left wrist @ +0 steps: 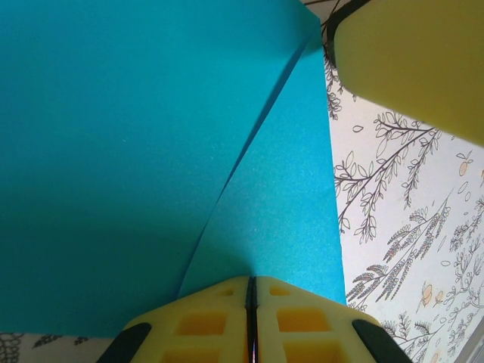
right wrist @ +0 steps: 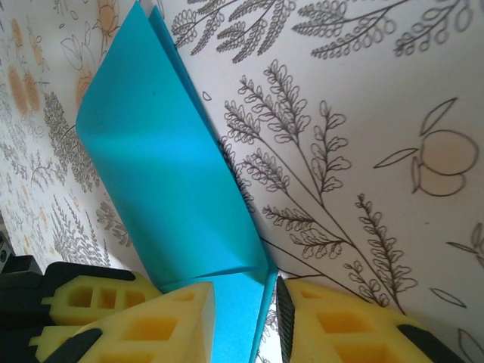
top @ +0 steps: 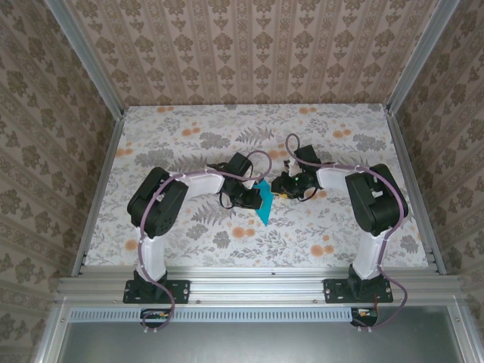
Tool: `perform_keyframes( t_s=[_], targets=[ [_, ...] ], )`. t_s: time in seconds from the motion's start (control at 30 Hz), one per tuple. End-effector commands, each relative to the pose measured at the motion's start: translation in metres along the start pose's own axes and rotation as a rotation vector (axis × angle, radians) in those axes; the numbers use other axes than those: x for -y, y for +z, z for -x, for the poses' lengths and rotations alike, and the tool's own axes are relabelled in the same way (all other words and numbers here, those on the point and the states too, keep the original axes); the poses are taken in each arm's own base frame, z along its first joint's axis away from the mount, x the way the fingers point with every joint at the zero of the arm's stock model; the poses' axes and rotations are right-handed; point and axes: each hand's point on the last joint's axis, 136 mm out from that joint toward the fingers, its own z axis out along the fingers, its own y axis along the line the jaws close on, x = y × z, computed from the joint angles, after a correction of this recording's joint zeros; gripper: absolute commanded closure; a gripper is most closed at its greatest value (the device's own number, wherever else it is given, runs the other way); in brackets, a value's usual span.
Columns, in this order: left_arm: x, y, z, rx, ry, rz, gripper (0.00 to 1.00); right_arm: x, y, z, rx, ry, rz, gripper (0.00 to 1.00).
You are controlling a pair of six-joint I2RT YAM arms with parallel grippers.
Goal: Fold a paper plane with a square sheet of paper (pick it up from the middle)
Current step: Fourth fold the wing at the center of the table.
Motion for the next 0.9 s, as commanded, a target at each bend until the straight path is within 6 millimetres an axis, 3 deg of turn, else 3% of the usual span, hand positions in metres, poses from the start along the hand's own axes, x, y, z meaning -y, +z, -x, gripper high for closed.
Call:
perform_keyframes(
  t_s=[0.0,0.43,0.87],
  targets=[
    [-0.052,0.015,-0.035,-0.118,-0.066,0.162,0.90,-0.009,0.003,-0.002,-0.029,-0.020,0.033,0.70],
    [-0.052,0.014,-0.035,-0.118,-0.069,0.154,0.89,-0.015,0.005,-0.005,-0.041,-0.009,0.086,0.71],
    [-0.053,0.013,-0.035,-0.122,-0.071,0.152,0.89,0.007,0.002,0.003,-0.004,-0.023,-0.070,0.70]
  ],
)
